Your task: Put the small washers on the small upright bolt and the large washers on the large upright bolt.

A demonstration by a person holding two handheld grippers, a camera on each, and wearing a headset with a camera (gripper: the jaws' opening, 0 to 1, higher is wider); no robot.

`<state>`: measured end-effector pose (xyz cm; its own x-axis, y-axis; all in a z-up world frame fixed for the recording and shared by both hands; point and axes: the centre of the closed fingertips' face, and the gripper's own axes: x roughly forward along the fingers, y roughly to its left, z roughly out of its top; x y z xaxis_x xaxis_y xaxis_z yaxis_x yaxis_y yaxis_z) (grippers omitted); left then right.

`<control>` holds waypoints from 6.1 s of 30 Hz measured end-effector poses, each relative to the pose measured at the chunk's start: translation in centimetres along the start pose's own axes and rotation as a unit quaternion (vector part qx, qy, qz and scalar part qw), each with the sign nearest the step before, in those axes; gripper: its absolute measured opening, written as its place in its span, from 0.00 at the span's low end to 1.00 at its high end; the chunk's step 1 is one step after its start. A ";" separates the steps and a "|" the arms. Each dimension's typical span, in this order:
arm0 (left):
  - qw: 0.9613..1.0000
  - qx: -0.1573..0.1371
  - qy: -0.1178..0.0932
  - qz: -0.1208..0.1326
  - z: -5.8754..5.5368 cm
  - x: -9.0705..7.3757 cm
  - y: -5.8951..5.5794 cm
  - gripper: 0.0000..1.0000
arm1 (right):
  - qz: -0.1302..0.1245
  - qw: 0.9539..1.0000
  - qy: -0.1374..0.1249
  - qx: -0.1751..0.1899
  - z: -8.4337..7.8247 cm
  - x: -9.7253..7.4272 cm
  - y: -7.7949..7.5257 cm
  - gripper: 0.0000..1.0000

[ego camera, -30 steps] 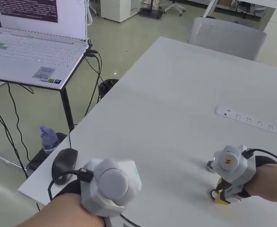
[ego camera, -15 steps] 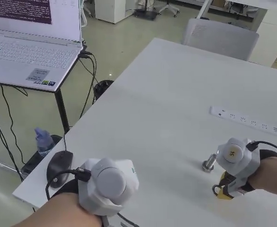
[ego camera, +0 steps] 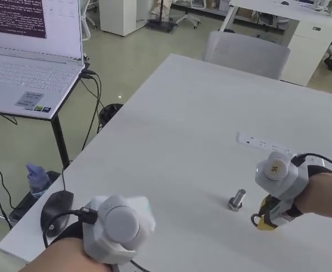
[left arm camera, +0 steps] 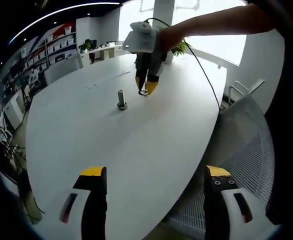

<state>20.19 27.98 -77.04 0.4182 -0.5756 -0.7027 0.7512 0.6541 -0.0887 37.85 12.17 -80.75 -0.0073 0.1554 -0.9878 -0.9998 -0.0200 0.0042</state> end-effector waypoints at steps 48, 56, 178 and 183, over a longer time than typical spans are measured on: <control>1.000 0.003 -0.001 -0.012 0.4 1.2 1.4 0.80 | -0.011 1.000 0.000 0.021 4.8 0.4 -5.0 0.21; 1.000 0.003 0.003 -0.015 0.0 1.3 1.0 0.79 | -0.009 1.000 0.008 0.014 4.6 1.1 -5.3 0.21; 0.988 -0.082 -0.114 0.061 4.2 -2.9 1.2 0.84 | -0.195 0.870 -0.383 0.243 -7.1 -12.6 5.8 0.65; 0.986 -0.086 -0.127 0.070 4.0 -2.9 0.8 0.88 | -0.201 0.852 -0.398 0.274 -8.4 -11.9 8.2 0.71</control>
<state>21.55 28.23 -72.26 0.6427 -0.5633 -0.5193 0.5880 0.7972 -0.1370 29.89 1.82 -70.26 0.5454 0.6661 -0.5088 -0.7817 0.6233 -0.0219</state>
